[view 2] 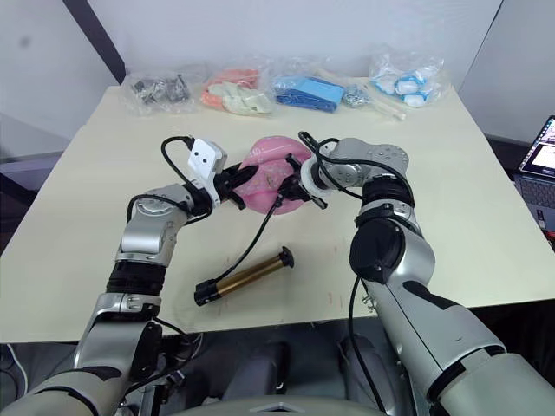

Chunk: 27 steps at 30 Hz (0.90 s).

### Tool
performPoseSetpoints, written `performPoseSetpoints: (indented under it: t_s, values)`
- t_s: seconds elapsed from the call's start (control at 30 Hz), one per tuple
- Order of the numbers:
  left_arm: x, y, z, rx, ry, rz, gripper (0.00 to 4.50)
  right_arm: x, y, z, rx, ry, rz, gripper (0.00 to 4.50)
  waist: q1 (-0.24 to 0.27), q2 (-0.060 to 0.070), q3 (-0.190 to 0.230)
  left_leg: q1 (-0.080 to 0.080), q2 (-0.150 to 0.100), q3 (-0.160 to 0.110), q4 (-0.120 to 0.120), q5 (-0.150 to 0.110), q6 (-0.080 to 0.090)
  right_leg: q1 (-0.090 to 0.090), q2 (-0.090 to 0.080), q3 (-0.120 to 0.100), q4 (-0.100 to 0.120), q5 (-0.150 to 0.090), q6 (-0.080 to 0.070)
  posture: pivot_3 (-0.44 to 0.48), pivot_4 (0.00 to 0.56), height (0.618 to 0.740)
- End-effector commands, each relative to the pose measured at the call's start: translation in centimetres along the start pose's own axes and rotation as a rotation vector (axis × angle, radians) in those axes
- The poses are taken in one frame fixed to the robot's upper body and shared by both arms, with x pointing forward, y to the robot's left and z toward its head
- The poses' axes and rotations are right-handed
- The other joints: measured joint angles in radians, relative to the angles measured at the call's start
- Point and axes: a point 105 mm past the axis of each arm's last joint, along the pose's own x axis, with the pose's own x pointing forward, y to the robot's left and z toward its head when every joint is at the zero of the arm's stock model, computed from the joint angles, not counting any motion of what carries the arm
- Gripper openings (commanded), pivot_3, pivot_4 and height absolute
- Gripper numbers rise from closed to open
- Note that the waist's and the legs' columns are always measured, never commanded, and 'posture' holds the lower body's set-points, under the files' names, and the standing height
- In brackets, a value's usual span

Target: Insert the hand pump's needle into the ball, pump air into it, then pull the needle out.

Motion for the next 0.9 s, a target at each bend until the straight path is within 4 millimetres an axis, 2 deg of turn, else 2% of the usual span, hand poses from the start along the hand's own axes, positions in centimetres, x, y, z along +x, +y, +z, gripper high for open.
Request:
performPoseSetpoints:
  t_s: [0.03, 0.4, 0.5, 0.9]
  values:
    - [1.2, -2.8, -2.0, -0.069, 0.066, -0.117, 0.06, -0.1, 1.8, 0.3, -0.04, -0.049, 0.046, 0.33, -0.001, 0.0, 0.0, 0.0, 0.0, 0.0, 0.0, 0.0, 0.0, 0.0, 0.0, 0.0, 0.0, 0.0, 0.0, 0.0, 0.15, 0.74]
    - [1.3, -4.1, -2.9, -0.14, 0.141, -0.174, 0.06, 0.4, 2.0, 0.2, -0.168, -0.082, 0.001, 0.33, -0.001, 0.0, -0.001, 0.002, 0.0, 0.0, -0.001, 0.0, 0.0, 0.001, 0.0, 0.0, 0.0, 0.0, 0.0, 0.0, 0.15, 0.74]
    - [1.3, -4.2, -3.0, -0.151, 0.151, -0.18, 0.06, 0.5, 2.1, 0.3, -0.192, -0.092, -0.004, 0.33, -0.001, 0.0, -0.001, 0.008, 0.0, 0.002, -0.004, 0.0, 0.0, 0.006, 0.0, 0.002, -0.001, 0.0, 0.0, 0.0, 0.15, 0.74]
    - [1.2, -4.5, -3.9, -0.181, 0.196, -0.186, 0.06, 1.3, 1.7, 0.1, -0.284, -0.1, -0.052, 0.33, -0.002, 0.0, -0.007, 0.01, 0.0, 0.003, -0.005, 0.0, 0.0, 0.006, 0.0, 0.003, -0.001, 0.0, 0.0, 0.0, 0.15, 0.74]
